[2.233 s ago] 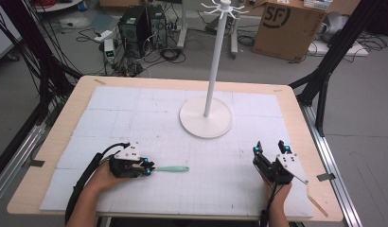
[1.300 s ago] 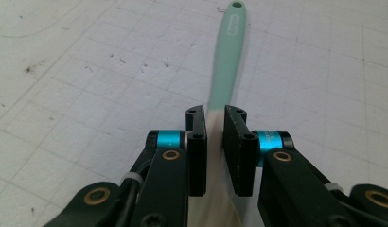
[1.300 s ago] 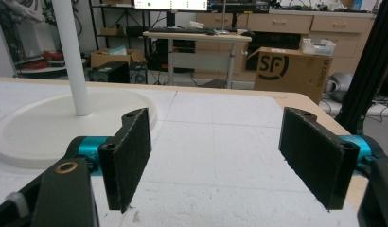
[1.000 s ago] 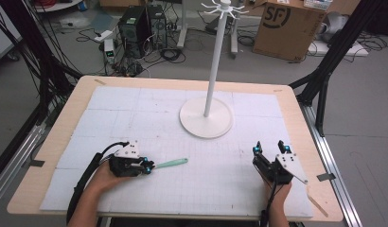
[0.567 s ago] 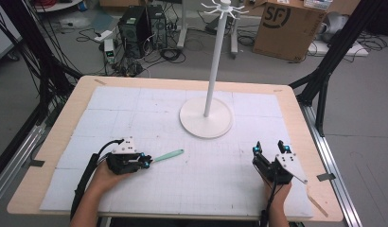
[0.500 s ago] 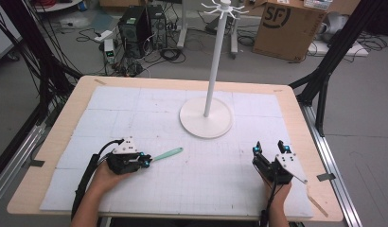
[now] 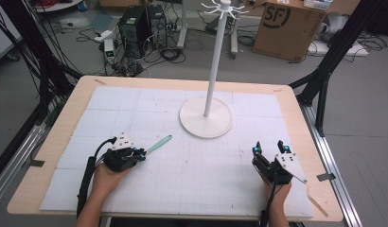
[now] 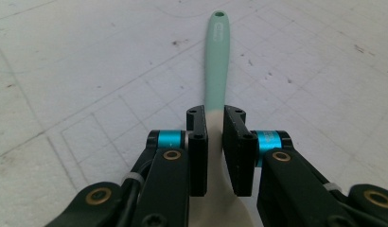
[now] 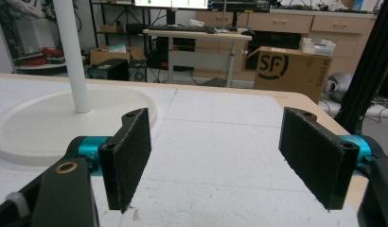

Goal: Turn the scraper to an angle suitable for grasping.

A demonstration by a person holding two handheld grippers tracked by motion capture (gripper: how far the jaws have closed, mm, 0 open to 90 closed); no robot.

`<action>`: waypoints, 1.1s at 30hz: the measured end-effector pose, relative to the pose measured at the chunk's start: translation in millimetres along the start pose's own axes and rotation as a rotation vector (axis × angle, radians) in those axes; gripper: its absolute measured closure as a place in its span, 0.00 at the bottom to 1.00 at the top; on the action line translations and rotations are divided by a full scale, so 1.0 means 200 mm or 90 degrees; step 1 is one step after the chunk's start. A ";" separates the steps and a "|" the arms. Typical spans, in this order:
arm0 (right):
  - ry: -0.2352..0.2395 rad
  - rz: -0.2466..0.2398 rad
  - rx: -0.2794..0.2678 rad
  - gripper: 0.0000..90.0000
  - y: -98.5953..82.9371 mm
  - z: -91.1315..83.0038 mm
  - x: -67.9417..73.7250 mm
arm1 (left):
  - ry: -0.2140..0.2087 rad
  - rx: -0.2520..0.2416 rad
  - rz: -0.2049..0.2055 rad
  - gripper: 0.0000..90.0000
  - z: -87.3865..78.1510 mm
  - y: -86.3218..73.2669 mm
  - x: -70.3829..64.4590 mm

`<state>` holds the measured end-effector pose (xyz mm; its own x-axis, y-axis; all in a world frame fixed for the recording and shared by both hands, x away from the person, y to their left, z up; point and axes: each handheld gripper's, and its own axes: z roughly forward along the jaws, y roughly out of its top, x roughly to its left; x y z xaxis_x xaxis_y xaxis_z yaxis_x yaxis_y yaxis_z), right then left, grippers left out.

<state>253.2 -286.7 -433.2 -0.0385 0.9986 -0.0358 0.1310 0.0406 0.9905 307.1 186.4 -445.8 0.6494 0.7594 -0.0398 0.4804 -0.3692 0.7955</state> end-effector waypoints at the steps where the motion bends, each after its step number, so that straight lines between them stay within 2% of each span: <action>1: 0.000 -0.001 0.000 0.28 0.00 0.00 0.00 | 0.009 -0.004 -0.007 0.89 0.00 0.00 0.00; 5: -0.001 -0.004 0.000 0.28 0.00 0.00 0.00 | 0.028 -0.013 -0.026 0.89 -0.01 -0.01 0.00; 6: -0.001 -0.005 0.000 0.28 0.00 0.00 0.00 | 0.039 -0.010 -0.033 0.89 -0.01 -0.01 0.00; 10: 0.000 -0.005 -0.001 0.28 0.00 0.00 0.00 | 0.054 -0.007 -0.029 0.89 -0.01 -0.01 -0.01; 14: 0.001 -0.006 0.000 0.28 0.00 0.00 0.00 | 0.043 -0.009 -0.027 0.89 0.00 -0.01 -0.01; 17: 0.001 -0.006 -0.001 0.28 0.00 0.00 0.00 | 0.027 -0.019 -0.013 0.88 -0.01 -0.01 -0.01; 19: 0.001 -0.007 -0.001 0.28 0.00 0.00 0.00 | 0.017 -0.031 -0.003 0.80 -0.02 -0.01 -0.01; 22: 0.002 -0.005 -0.002 0.28 0.00 0.00 0.00 | 0.016 -0.046 -0.002 0.63 -0.03 -0.02 -0.01; 24: 0.001 -0.005 -0.001 0.28 0.00 0.00 0.00 | 0.032 -0.067 -0.004 0.56 -0.04 -0.02 -0.01; 27: 0.001 -0.004 -0.002 0.28 0.00 0.00 0.00 | 0.056 -0.103 -0.022 0.49 -0.06 -0.03 0.00; 28: 0.001 -0.002 -0.002 0.28 0.00 0.00 0.00 | 0.068 -0.113 -0.030 0.44 -0.07 -0.04 0.00; 29: 0.001 -0.002 -0.002 0.28 0.00 0.00 0.00 | 0.084 -0.124 -0.038 0.44 -0.08 -0.04 0.00; 30: 0.001 -0.004 -0.002 0.28 0.00 0.00 0.00 | 0.097 -0.133 -0.041 0.37 -0.08 -0.04 0.00; 33: 0.000 -0.002 -0.002 0.28 0.00 0.00 0.00 | 0.135 -0.171 -0.039 0.35 -0.10 -0.05 0.00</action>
<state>253.3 -286.7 -433.1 -0.0386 0.9985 -0.0387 0.1285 0.0434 0.9908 290.1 200.5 -441.3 0.4737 0.8806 0.0119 0.3245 -0.1871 0.9272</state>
